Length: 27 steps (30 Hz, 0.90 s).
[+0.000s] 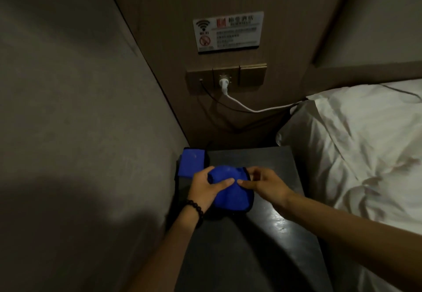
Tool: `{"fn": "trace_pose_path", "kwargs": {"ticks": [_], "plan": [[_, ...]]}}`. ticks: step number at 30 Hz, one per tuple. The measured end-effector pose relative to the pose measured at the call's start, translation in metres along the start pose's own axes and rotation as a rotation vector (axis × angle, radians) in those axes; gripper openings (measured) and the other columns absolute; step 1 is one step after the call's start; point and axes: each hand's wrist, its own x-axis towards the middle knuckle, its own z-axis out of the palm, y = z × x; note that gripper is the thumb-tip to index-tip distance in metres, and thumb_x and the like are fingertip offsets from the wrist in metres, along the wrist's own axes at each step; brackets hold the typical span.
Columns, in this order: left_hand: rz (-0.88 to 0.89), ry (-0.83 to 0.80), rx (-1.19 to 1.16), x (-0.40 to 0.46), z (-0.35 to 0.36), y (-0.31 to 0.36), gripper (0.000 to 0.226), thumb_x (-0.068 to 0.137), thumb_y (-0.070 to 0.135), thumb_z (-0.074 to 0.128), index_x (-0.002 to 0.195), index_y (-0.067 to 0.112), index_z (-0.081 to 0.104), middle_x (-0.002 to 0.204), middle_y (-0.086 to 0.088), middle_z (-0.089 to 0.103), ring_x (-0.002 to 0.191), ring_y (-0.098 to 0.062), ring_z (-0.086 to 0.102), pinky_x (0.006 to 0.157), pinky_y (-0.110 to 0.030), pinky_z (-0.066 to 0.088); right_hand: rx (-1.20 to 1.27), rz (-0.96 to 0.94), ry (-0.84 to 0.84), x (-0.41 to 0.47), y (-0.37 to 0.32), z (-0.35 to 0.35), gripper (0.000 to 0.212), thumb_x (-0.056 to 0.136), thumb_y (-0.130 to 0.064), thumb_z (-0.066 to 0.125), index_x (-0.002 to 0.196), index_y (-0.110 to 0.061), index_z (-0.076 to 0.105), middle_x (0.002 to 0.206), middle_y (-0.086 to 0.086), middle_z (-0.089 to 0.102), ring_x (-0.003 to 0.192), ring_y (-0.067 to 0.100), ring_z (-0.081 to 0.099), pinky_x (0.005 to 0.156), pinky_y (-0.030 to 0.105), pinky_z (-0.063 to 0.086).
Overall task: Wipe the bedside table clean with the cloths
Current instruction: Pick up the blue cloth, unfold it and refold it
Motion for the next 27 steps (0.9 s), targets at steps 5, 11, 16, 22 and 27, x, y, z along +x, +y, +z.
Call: {"fn": "trace_pose_path", "kwargs": {"ticks": [5, 11, 16, 22, 27], "plan": [[-0.024, 0.033, 0.111, 0.031, -0.008, -0.048, 0.029, 0.077, 0.013, 0.078, 0.102, 0.016, 0.063, 0.104, -0.001, 0.068, 0.099, -0.014, 0.065, 0.087, -0.038, 0.055, 0.101, 0.081, 0.073, 0.042, 0.039, 0.015, 0.027, 0.095, -0.007, 0.063, 0.119, 0.004, 0.057, 0.116, 0.024, 0.066, 0.108, 0.034, 0.067, 0.088, 0.038, 0.055], [-0.044, 0.174, 0.207, 0.07, -0.006, -0.085, 0.041, 0.084, 0.008, 0.071, 0.122, 0.012, 0.058, 0.116, 0.002, 0.059, 0.108, -0.011, 0.056, 0.094, -0.032, 0.049, 0.065, 0.085, 0.112, 0.096, 0.07, 0.025, 0.011, 0.102, -0.014, 0.051, 0.11, -0.013, 0.058, 0.109, 0.008, 0.067, 0.099, 0.02, 0.068, 0.08, 0.03, 0.054], [-0.062, 0.26, 0.34, 0.097, 0.001, -0.092, 0.029, 0.09, 0.011, 0.064, 0.118, 0.005, 0.058, 0.1, -0.011, 0.066, 0.09, -0.019, 0.061, 0.084, -0.037, 0.054, -0.006, 0.03, 0.138, 0.143, 0.076, 0.017, 0.008, 0.103, -0.015, 0.051, 0.099, -0.017, 0.058, 0.1, 0.005, 0.069, 0.093, 0.018, 0.069, 0.073, 0.025, 0.052], [-0.187, 0.236, 0.269, 0.135, -0.003, -0.09, 0.036, 0.091, -0.007, 0.052, 0.125, 0.005, 0.051, 0.117, -0.016, 0.063, 0.107, -0.029, 0.06, 0.094, -0.043, 0.05, 0.033, 0.126, 0.15, 0.19, 0.075, 0.008, 0.012, 0.101, -0.009, 0.054, 0.108, -0.018, 0.057, 0.115, 0.011, 0.066, 0.105, 0.025, 0.066, 0.09, 0.042, 0.056], [-0.055, 0.425, 0.47, 0.139, -0.012, -0.094, 0.02, 0.088, -0.01, 0.052, 0.102, -0.001, 0.063, 0.11, -0.021, 0.062, 0.1, -0.032, 0.061, 0.089, -0.035, 0.05, -0.64, -0.12, 0.217, 0.192, 0.069, 0.013, 0.059, 0.092, -0.011, 0.063, 0.145, -0.022, 0.04, 0.143, 0.015, 0.042, 0.131, 0.033, 0.045, 0.109, 0.051, 0.043]]}}
